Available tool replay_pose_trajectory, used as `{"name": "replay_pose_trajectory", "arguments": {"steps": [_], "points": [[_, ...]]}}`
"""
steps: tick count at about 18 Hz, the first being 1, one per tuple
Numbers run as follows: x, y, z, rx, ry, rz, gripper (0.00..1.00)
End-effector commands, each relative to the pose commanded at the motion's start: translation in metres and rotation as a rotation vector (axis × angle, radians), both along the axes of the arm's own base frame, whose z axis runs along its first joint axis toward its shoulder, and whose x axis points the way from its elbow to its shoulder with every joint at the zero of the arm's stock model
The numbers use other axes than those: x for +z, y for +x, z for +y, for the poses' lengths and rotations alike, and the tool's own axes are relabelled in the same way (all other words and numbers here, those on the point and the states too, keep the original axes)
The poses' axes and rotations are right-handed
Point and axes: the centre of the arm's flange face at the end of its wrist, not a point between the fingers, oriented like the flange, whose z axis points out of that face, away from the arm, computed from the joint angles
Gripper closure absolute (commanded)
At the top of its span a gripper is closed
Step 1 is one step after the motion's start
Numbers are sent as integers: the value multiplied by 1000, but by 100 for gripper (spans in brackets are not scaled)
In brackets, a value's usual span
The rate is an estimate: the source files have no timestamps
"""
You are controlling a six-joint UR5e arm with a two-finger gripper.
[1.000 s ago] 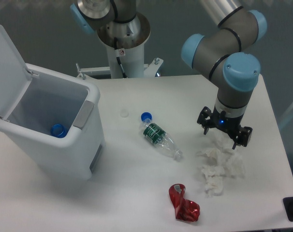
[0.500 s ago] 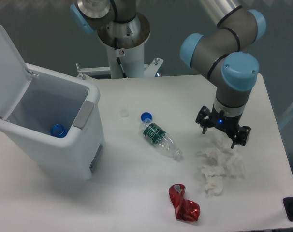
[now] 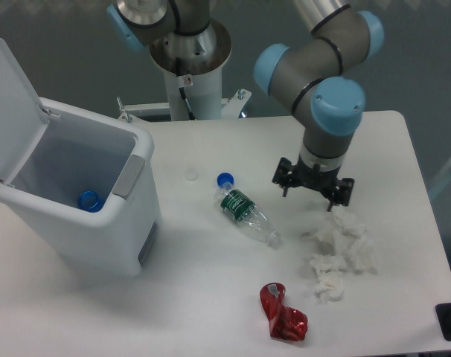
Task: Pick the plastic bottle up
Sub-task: 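Move the open gripper over the green-labelled plastic bottle, then lower the gripper and close it around the bottle's green label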
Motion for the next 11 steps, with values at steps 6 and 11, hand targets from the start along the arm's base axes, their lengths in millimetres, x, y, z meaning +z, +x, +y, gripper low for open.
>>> {"name": "replay_pose_trajectory", "arguments": {"steps": [6,11], "points": [[-23,5,15,169,-22,-28,0],[-38,-4,30,348,-33,-43,0]]}}
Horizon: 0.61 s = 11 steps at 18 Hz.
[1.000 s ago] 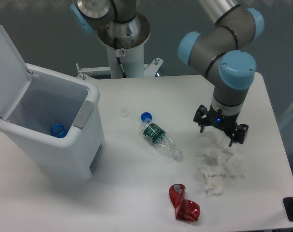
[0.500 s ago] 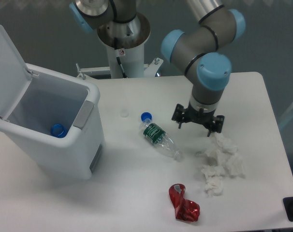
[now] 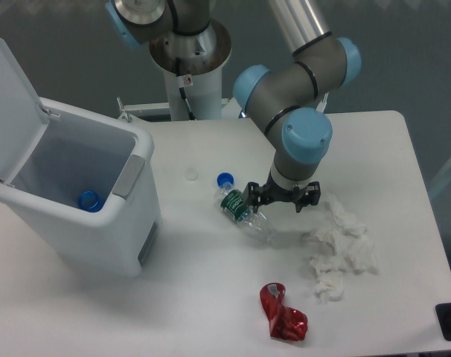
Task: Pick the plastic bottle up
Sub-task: 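Lower the gripper and close it around the bottle's green label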
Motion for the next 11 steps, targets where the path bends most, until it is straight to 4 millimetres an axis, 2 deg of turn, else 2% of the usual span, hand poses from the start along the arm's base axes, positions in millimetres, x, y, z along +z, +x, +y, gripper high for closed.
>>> {"name": "replay_pose_trajectory", "arguments": {"steps": [4,6,11], "points": [[-17,6,11,29,-16,-16,0],[-25,3,16,75,-10,0,0],[-32,9,23,84,-18,2,0]]}}
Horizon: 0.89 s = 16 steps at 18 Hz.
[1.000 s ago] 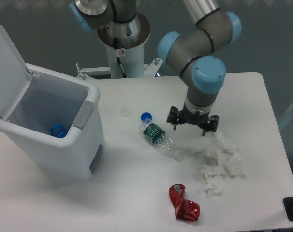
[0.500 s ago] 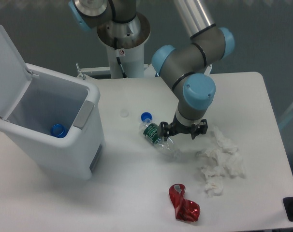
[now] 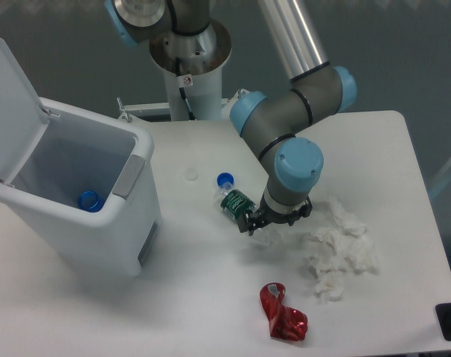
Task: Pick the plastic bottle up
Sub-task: 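Lower the gripper and close it around the bottle's green label, then lift the gripped bottle upward off the table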
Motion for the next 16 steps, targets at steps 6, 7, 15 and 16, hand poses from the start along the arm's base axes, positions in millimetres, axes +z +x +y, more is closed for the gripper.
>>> {"name": "replay_pose_trajectory", "arguments": {"steps": [6,7,15,16], "points": [[-13,6,1,-5,-36,3,0],[-13,6,1,-4,-41,4,0],[-16,8,3,9,-55,9,30],[-16,8,3,13,-53,9,35]]}}
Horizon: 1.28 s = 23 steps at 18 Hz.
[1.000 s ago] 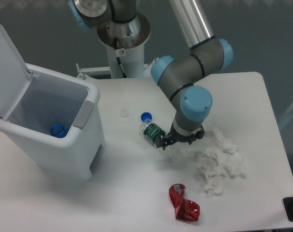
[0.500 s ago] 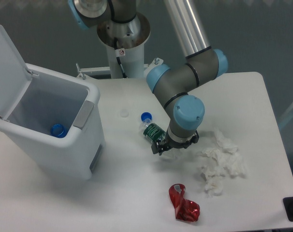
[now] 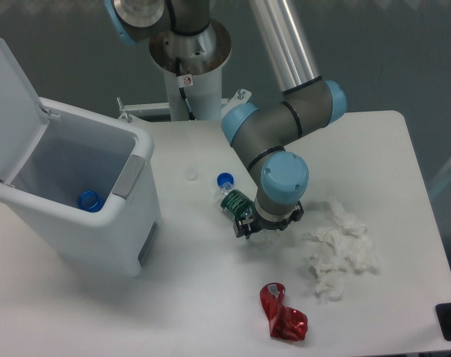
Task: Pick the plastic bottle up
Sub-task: 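Lift the gripped bottle upward off the table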
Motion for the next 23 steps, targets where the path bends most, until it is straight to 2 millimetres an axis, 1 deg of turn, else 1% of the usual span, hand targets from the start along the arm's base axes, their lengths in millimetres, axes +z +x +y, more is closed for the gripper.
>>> {"name": "replay_pose_trajectory", "arguments": {"steps": [3,5,6,8,13,14,15,18,21,23], "points": [[1,0,0,0,1,1,48],[1,-1,1,0,2,2,60],[1,-1,1,0,3,2,61],[2,-1,1,-1,4,3,67],[5,-3,2,-8,8,9,68],[7,-4,3,-11,10,12,74],[10,-5,4,-12,14,18,79],[33,-17,11,-12,43,59,80],[73,-36,27,-17,96,125,80],[94,-47,34,-21,122,165,80]]}}
